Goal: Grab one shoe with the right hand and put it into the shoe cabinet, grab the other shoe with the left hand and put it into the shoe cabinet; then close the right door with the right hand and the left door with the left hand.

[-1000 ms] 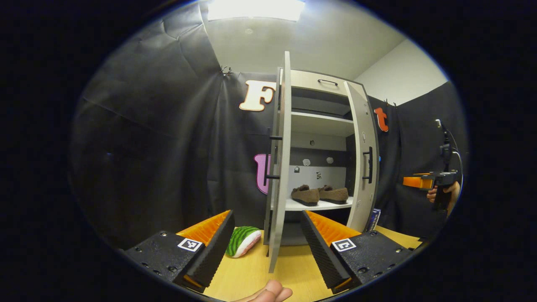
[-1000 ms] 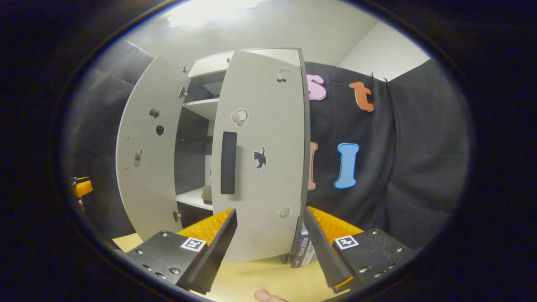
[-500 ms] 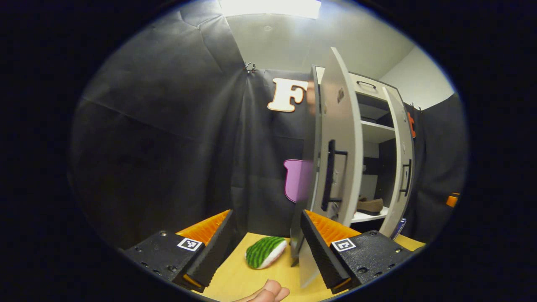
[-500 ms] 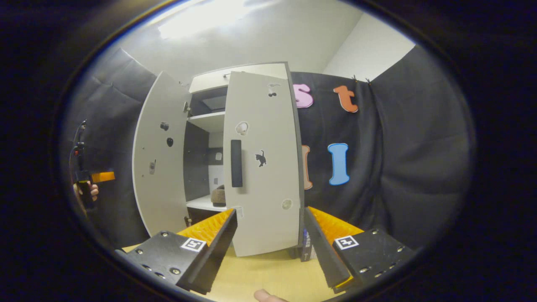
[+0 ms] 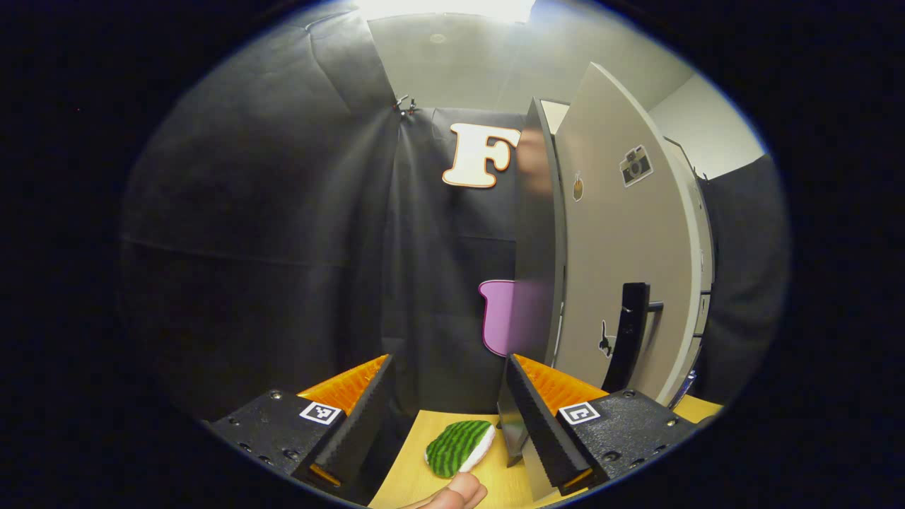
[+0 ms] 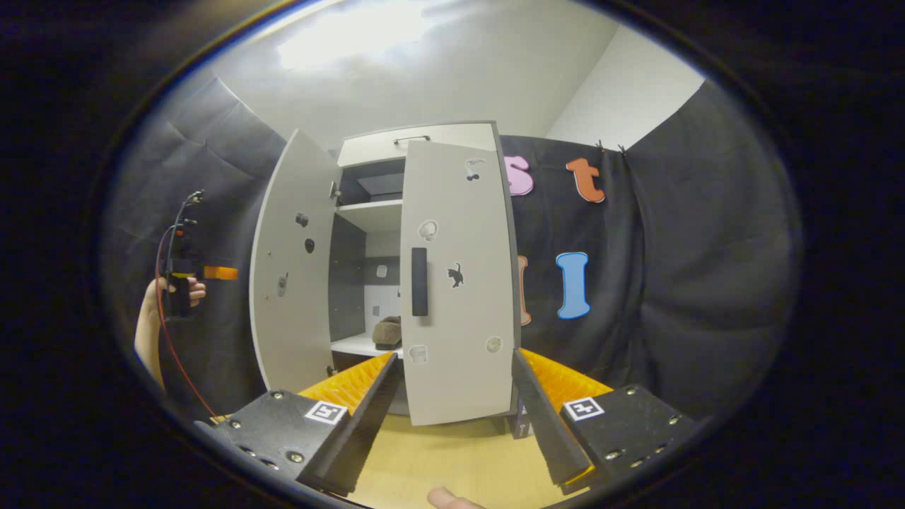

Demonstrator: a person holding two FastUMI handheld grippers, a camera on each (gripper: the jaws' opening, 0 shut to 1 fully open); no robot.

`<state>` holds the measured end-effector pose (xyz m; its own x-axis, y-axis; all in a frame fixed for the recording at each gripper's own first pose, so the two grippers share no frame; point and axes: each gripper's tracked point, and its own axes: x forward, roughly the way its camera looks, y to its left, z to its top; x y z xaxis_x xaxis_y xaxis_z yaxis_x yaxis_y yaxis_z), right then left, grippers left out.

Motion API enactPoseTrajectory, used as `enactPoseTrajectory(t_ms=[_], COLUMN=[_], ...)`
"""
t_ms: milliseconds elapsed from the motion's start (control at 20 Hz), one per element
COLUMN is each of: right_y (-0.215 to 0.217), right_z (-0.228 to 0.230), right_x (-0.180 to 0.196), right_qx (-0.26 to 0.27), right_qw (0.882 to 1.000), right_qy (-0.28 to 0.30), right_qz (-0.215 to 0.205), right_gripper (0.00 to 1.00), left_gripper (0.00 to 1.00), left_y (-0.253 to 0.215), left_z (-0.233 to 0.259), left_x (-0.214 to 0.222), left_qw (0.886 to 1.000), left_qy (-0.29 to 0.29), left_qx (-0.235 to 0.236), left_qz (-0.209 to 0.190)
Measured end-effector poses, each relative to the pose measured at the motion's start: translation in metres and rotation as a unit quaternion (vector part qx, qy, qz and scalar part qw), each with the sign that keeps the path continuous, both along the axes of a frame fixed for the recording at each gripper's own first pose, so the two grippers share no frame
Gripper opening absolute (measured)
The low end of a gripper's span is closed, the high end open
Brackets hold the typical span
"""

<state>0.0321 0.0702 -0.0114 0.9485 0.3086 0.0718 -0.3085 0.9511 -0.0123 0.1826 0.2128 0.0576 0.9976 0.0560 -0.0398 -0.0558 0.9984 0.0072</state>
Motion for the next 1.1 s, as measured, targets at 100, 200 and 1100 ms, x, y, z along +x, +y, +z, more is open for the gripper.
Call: enactPoseTrajectory(t_ms=[100,200,1100], right_y=[-0.002,0.002,-0.034], right_z=[-0.002,-0.005,-0.026], right_x=[-0.006,-0.009,-0.009], right_qx=[0.001,-0.001,0.0], right_qw=[1.0,1.0,0.999], right_qy=[-0.002,-0.001,0.011], right_qz=[-0.011,-0.007,-0.045], right_gripper=[0.95,0.95,0.93], left_gripper=[0.94,0.94,0.94], left_y=[-0.016,-0.032,-0.112], left_z=[-0.008,-0.012,-0.017], left_x=[0.014,0.023,0.025], left_qw=[1.0,0.999,0.996], left_qy=[0.018,0.03,0.039], left_qx=[-0.012,-0.026,-0.027], left_qz=[-0.021,-0.037,-0.078])
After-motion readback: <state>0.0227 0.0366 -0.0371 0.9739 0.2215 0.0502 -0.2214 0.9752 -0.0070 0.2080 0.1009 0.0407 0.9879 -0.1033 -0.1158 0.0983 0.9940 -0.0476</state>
